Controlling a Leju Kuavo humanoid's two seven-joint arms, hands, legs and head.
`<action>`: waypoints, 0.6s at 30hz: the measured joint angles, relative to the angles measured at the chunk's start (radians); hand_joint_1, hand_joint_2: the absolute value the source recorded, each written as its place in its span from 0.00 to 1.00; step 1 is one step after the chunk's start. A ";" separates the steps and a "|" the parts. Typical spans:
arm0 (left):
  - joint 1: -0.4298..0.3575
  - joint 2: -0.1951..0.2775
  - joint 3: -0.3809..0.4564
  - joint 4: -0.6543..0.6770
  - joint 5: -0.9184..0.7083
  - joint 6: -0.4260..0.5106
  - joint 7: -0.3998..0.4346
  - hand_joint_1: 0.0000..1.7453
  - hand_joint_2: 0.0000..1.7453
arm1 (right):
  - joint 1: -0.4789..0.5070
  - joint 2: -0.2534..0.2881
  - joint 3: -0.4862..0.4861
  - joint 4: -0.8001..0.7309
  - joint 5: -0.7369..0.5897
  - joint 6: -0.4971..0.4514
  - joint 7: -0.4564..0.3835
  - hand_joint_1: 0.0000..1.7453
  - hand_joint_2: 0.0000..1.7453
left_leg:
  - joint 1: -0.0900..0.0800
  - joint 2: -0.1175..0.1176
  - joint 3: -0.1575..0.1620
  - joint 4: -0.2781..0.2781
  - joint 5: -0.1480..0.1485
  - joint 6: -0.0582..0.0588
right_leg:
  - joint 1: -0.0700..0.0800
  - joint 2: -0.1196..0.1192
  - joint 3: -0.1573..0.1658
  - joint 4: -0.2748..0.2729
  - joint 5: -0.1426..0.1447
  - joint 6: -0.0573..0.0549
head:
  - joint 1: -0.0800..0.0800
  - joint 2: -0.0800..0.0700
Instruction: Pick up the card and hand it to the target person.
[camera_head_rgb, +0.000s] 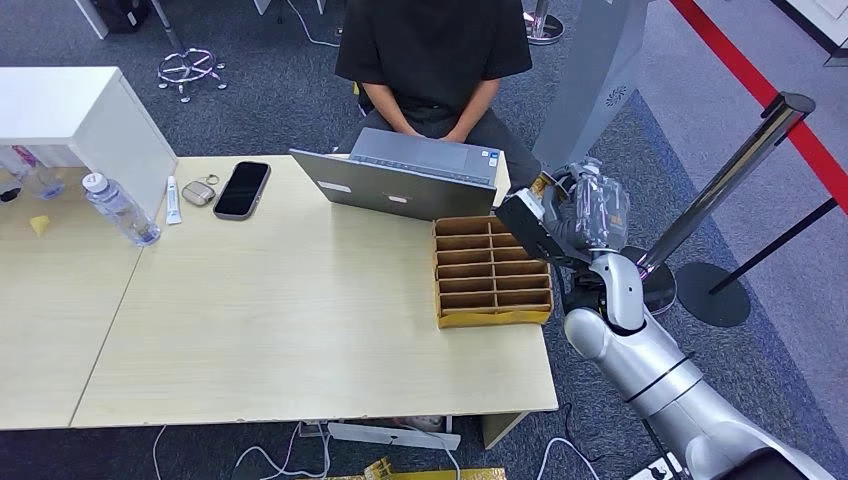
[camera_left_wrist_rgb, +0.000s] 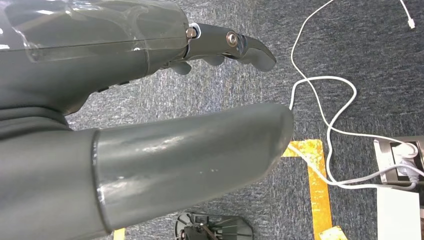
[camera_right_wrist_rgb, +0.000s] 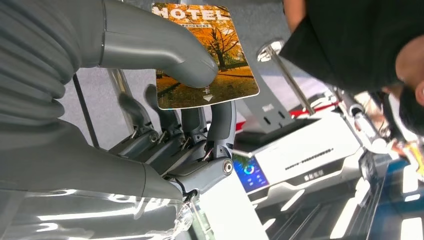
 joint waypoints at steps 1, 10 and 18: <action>0.000 0.000 0.000 0.000 0.000 0.000 0.000 0.00 0.00 | 0.000 0.000 0.000 0.000 0.000 0.000 0.000 0.79 1.00 | 0.000 0.000 0.000 0.000 0.000 0.000 | 0.000 0.000 0.000 0.000 0.000 0.000 | 0.000 0.000; -0.007 -0.002 -0.003 0.000 -0.034 -0.004 0.023 0.00 0.00 | -0.103 0.010 -0.026 0.102 -0.004 -0.045 -0.047 0.87 1.00 | 0.000 0.000 0.000 0.000 0.000 0.000 | 0.000 -0.001 0.000 0.000 0.000 0.000 | 0.000 0.000; -0.015 -0.006 -0.017 0.000 -0.051 -0.007 0.035 0.00 0.00 | -0.173 0.055 -0.024 0.263 -0.002 -0.054 -0.070 0.88 1.00 | 0.000 -0.001 -0.001 0.000 0.000 0.000 | 0.000 -0.001 0.000 0.000 0.000 0.000 | 0.000 0.000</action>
